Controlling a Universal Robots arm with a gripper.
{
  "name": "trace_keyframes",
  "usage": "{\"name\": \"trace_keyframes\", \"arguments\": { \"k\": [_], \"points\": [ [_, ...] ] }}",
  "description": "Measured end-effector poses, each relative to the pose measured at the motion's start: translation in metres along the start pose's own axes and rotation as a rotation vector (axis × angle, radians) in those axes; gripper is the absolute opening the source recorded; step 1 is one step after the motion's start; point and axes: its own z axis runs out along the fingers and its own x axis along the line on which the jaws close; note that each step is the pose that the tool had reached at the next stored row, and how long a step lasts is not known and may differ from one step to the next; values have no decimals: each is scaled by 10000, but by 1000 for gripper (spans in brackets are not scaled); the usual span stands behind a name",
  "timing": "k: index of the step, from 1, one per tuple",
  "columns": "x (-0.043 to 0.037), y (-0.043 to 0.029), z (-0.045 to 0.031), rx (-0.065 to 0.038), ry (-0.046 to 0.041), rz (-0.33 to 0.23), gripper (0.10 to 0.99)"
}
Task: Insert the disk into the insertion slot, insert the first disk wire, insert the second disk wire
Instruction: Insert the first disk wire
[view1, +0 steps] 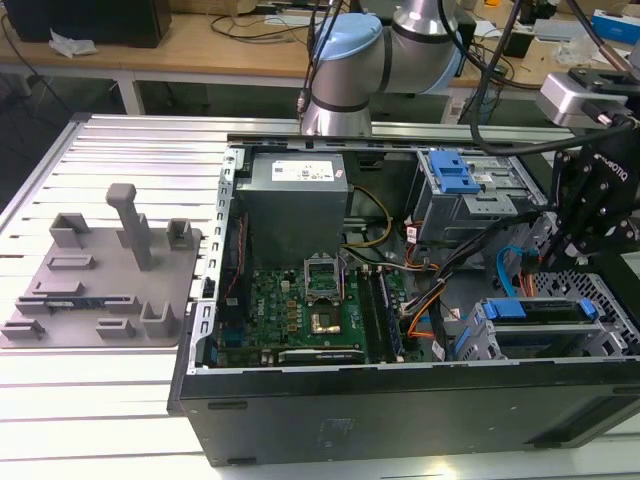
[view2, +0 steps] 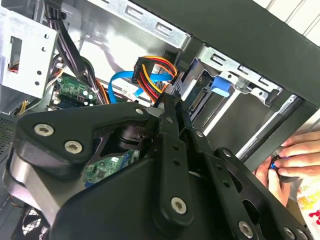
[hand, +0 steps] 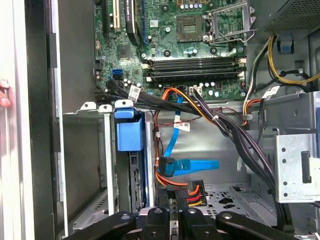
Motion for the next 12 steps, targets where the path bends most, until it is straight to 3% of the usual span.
{"name": "trace_keyframes", "arguments": {
  "k": [5, 12],
  "points": [
    [-2, -39, -1, -56, 107, -46, 165],
    [-1, -40, -1, -58, 114, -29, 165]
  ]
}}
